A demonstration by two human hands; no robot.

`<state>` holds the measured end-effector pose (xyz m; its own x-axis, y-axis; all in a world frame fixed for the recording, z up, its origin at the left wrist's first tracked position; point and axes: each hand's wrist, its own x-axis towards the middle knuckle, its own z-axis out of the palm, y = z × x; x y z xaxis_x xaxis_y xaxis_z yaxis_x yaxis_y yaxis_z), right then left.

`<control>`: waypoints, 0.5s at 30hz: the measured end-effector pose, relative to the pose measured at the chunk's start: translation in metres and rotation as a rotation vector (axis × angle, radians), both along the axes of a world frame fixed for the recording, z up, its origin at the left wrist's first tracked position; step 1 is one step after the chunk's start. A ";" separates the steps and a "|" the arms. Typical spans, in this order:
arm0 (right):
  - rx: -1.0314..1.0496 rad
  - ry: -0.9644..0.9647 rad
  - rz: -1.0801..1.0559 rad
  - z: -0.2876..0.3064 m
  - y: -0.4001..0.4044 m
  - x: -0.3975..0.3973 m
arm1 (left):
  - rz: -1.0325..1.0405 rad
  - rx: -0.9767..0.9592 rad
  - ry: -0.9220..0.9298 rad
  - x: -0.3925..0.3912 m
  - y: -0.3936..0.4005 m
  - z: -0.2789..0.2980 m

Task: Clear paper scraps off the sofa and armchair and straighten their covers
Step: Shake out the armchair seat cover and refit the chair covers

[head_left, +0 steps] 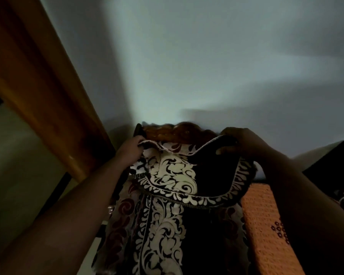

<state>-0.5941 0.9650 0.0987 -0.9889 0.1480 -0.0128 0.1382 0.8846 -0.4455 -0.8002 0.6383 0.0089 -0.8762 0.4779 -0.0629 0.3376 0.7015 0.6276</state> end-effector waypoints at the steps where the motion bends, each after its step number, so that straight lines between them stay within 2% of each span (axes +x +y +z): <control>1: 0.020 0.001 0.043 -0.002 -0.013 -0.004 | 0.025 0.042 -0.014 0.009 -0.008 0.004; 6: 0.044 0.100 0.181 0.002 -0.109 -0.024 | 0.120 0.248 -0.112 0.066 -0.063 0.033; 10: -0.057 0.185 0.214 0.015 -0.207 -0.025 | 0.235 0.330 -0.086 0.105 -0.133 0.056; 15: -0.070 0.278 0.275 0.038 -0.335 -0.009 | 0.323 0.245 -0.022 0.162 -0.278 0.088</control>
<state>-0.6034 0.6298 0.1370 -0.9587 -0.1145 0.2604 -0.2339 0.8382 -0.4927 -0.6378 0.3602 0.0966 -0.9835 0.1811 -0.0012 0.1091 0.5978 0.7942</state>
